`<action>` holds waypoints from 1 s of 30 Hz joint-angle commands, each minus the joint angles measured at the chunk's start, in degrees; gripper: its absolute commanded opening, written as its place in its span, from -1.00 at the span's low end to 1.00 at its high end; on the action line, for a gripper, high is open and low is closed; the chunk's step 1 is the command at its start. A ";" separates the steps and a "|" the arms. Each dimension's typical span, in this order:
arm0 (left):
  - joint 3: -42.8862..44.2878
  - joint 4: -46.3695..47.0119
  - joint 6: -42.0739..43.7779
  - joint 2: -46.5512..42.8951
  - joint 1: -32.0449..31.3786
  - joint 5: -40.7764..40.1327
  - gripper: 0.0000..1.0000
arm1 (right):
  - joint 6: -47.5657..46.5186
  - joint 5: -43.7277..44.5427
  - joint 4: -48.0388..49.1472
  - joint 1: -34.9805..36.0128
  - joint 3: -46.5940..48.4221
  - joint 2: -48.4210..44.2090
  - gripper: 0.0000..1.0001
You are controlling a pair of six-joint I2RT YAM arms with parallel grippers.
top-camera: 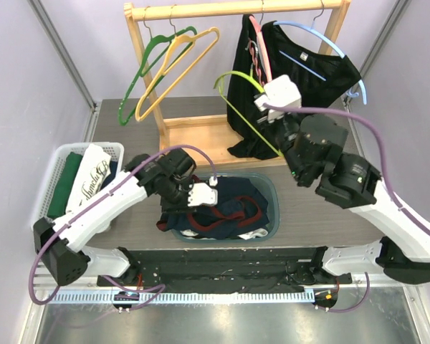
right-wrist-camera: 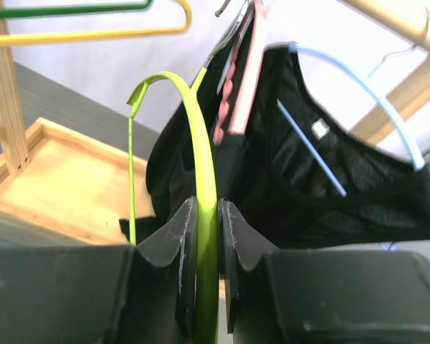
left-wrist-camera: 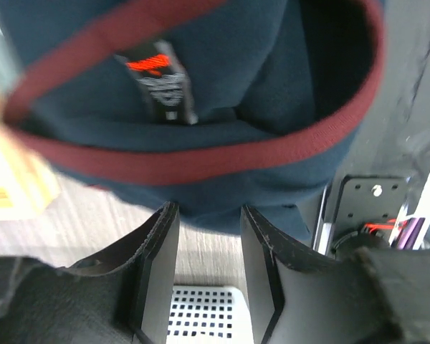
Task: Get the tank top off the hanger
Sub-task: Place the hanger at the clothesline.
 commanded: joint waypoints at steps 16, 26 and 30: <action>-2.11 16.29 -8.52 6.25 -4.68 19.75 -0.12 | -15.73 15.83 21.13 7.62 4.14 7.25 -0.98; -4.55 18.83 -11.08 7.92 -8.73 17.94 0.04 | -14.59 12.05 25.53 3.50 5.10 13.04 -0.98; -11.66 23.65 -11.16 6.43 -5.92 11.17 0.07 | -12.75 8.71 24.83 0.77 6.60 14.81 -0.98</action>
